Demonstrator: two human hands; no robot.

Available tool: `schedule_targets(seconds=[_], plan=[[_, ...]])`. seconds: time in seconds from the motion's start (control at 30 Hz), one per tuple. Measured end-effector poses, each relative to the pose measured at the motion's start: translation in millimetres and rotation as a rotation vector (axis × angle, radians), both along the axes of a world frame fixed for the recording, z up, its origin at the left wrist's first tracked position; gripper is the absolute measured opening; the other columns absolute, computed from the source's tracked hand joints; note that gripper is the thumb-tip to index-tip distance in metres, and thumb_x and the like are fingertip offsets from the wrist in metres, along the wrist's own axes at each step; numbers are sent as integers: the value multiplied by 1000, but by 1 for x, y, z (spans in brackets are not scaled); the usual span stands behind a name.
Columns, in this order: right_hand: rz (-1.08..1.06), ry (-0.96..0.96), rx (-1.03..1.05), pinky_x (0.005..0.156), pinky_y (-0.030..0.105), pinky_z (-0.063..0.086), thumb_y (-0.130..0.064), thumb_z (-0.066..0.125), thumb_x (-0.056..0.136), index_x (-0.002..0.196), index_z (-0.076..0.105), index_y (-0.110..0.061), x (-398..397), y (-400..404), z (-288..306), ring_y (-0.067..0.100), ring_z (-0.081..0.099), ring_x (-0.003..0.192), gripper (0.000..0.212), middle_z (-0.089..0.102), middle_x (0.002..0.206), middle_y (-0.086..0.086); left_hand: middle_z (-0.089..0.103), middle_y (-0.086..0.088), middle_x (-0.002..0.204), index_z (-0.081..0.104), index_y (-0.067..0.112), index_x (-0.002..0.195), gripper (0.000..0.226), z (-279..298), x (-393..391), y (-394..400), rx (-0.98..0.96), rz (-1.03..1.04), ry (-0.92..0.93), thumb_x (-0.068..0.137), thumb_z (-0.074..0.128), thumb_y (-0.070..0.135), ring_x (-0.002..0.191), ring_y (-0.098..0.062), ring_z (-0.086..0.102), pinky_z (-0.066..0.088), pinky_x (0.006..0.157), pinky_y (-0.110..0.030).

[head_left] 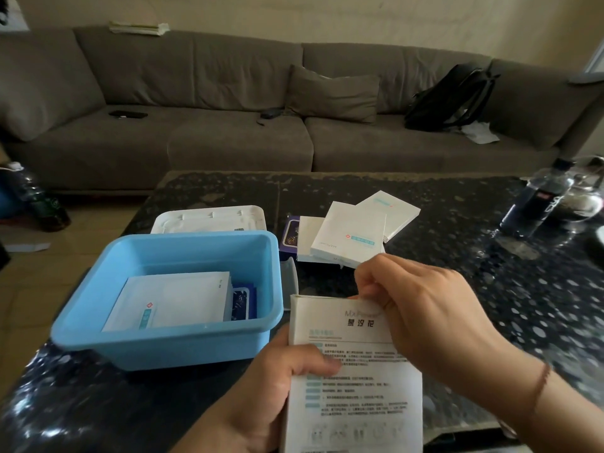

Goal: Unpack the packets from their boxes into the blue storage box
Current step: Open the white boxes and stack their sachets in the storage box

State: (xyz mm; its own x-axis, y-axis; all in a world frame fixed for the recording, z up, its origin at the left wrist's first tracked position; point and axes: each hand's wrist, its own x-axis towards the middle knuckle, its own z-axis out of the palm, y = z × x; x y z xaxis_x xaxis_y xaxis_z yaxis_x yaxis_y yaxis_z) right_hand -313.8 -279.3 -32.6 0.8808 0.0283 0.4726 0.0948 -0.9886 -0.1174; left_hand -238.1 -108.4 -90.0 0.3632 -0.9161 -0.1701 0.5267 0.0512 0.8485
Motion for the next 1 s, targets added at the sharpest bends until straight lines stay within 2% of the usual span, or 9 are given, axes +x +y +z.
schedule_targets(seconds=[0.07, 0.13, 0.23, 0.4, 0.57, 0.7, 0.8, 0.9, 1.0], plan=[[-27, 60, 24, 44, 9, 25, -10, 56, 78, 81, 30, -39, 0, -1, 7, -2, 36, 50, 38, 39, 67, -23, 73, -22, 105, 78, 18, 94, 40, -1, 3, -3, -4, 7, -48, 57, 68, 7, 97, -36, 71, 58, 79, -43], [-47, 109, 52, 43, 22, 36, -8, 51, 82, 78, 29, -40, 1, -3, 11, 7, 43, 53, 39, 43, 65, -24, 75, -16, 103, 78, 26, 89, 37, 1, 4, -5, 2, 37, -139, 61, 67, 5, 97, -32, 72, 57, 80, -40], [-36, 217, 141, 59, 39, 49, -4, 49, 87, 72, 35, -38, 1, -5, 17, 13, 51, 66, 40, 51, 69, -21, 78, -3, 92, 78, 35, 84, 42, 2, 5, -6, 6, 66, -281, 64, 61, 2, 91, -20, 74, 57, 76, -28], [3, 341, 298, 66, 28, 48, -16, 47, 97, 71, 45, -37, 4, -6, 19, 4, 54, 70, 34, 58, 71, -27, 77, -2, 93, 77, 34, 92, 47, -4, 6, -7, -16, 117, -456, 66, 61, -2, 95, -18, 73, 55, 76, -22], [77, 433, 430, 65, 15, 46, -19, 55, 96, 74, 58, -32, 4, -6, 21, 1, 59, 75, 25, 65, 78, -23, 73, -14, 95, 72, 15, 103, 41, -12, 4, -6, -106, 257, -576, 63, 67, 9, 95, -27, 70, 56, 75, -31], [125, 461, 720, 67, 17, 51, -24, 62, 93, 79, 70, -24, 4, -13, 18, 3, 67, 72, 17, 74, 78, -10, 71, -10, 93, 68, 21, 97, 24, -14, -3, -5, -177, 441, -639, 73, 69, 25, 88, -25, 69, 56, 69, -26], [144, 411, 987, 71, 27, 56, -44, 58, 92, 86, 72, -20, -6, -23, 12, 18, 71, 77, 29, 76, 84, 5, 71, -7, 92, 69, 25, 91, 19, -16, -7, -4, -154, 486, -667, 73, 70, 31, 86, -23, 69, 56, 66, -25], [199, 369, 781, 76, 27, 57, -50, 72, 78, 92, 72, -27, -25, -29, 11, 13, 72, 86, 27, 75, 93, -4, 72, -4, 90, 69, 24, 89, 19, -16, -9, -5, -160, 500, -670, 72, 69, 32, 83, -19, 69, 55, 65, -22], [164, 281, 529, 71, 20, 56, -48, 73, 73, 89, 74, -31, -35, -26, 8, 3, 71, 82, 24, 73, 89, -19, 71, -2, 89, 69, 23, 90, 19, -17, -9, -7, -174, 515, -678, 73, 68, 31, 82, -17, 68, 54, 65, -20]])
